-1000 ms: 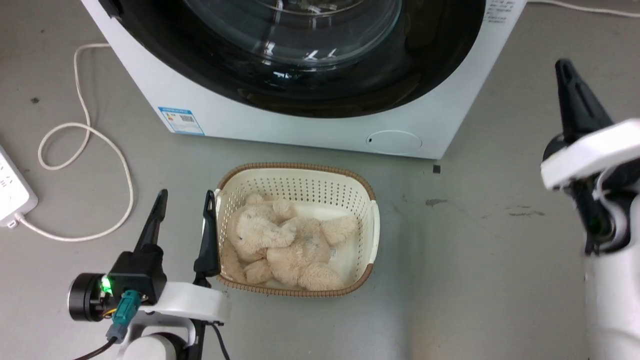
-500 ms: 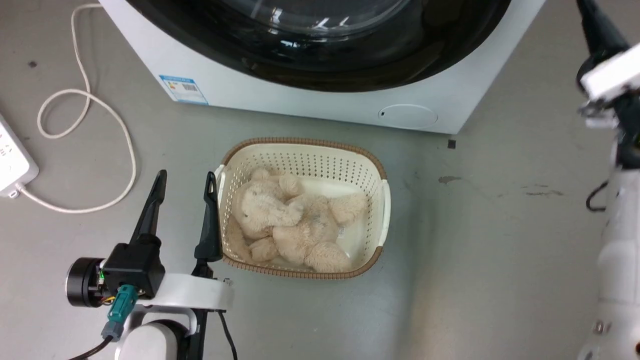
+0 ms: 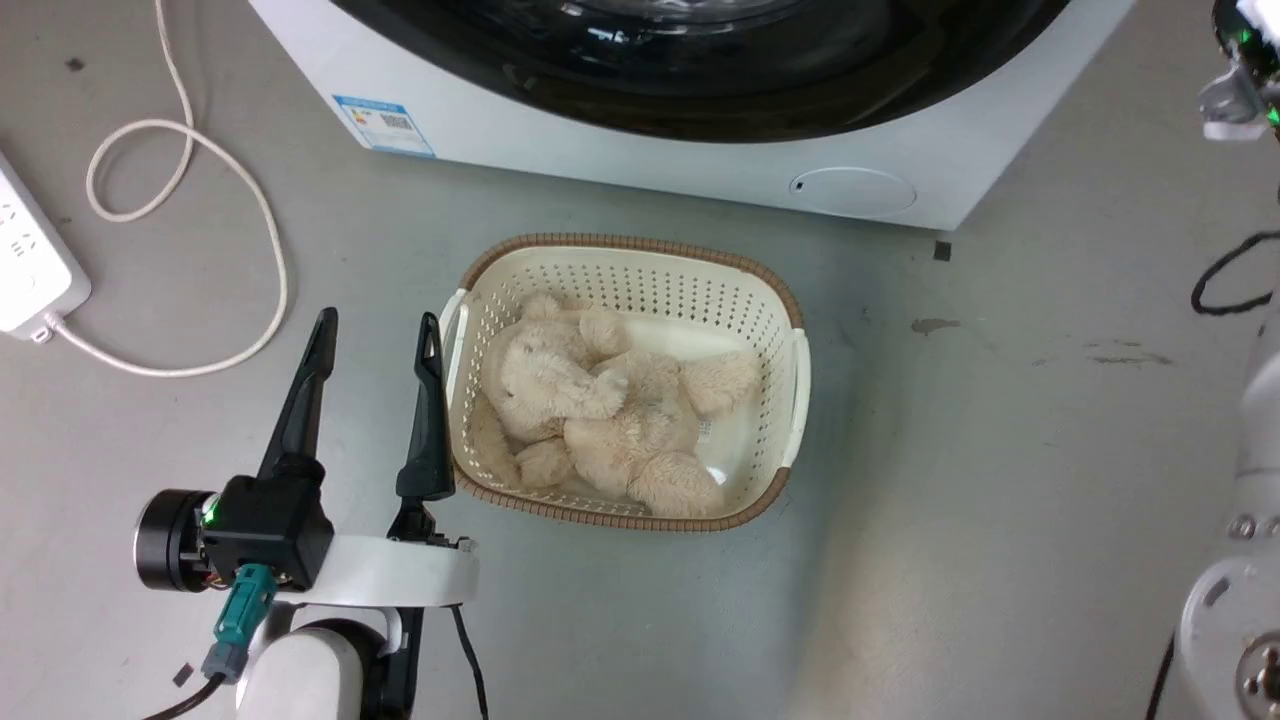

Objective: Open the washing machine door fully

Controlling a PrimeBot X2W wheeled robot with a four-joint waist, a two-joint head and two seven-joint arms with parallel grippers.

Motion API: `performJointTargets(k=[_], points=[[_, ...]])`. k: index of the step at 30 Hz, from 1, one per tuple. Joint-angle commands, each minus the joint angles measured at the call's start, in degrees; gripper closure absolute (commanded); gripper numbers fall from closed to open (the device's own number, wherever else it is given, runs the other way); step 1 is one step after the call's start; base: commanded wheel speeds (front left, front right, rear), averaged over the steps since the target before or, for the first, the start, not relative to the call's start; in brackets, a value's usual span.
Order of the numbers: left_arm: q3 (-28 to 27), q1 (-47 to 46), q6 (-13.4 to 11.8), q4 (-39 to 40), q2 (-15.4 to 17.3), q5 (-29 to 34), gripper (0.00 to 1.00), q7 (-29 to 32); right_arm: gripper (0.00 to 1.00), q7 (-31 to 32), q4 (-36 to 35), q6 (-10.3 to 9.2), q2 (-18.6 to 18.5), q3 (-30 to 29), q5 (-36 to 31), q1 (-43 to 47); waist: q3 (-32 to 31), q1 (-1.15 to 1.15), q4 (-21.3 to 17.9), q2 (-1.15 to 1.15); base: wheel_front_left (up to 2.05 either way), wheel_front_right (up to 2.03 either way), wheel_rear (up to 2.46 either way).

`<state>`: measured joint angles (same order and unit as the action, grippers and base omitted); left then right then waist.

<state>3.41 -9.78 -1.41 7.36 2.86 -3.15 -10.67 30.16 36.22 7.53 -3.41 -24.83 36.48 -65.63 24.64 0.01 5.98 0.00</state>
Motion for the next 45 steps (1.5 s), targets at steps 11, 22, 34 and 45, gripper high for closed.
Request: performJointTargets(k=[11, 22, 34, 45], points=[[0.84, -2.21, -0.47, 1.02, 0.01, -0.39, 0.00, -1.77, 1.00, 6.66, 8.13, -0.03, -0.44, -6.62, 1.93, -11.80, 3.33, -0.01, 1.30, 0.00, 0.00, 0.00, 0.00], [1.45, -3.86, -0.94, 1.19, 0.01, -0.89, 0.00, -3.08, 1.00, 14.22, 12.63, -0.04, -0.41, -11.29, 2.67, -17.59, 4.96, -0.01, 1.90, 0.00, 0.00, 0.00, 0.00], [3.08, -3.33, -1.63, -0.03, 0.02, -1.86, 0.00, -4.33, 1.00, 25.60, 10.96, -0.04, 0.34, -13.66, 5.06, -10.10, 0.36, -0.01, 1.76, 0.00, 0.00, 0.00, 0.00], [4.53, 1.50, -1.49, -3.87, 0.02, -3.36, 0.00, -4.33, 1.00, 31.21, 7.12, -0.04, 0.52, -7.18, 13.67, 5.13, -8.37, -0.01, 1.68, 0.00, 0.00, 0.00, 0.00]])
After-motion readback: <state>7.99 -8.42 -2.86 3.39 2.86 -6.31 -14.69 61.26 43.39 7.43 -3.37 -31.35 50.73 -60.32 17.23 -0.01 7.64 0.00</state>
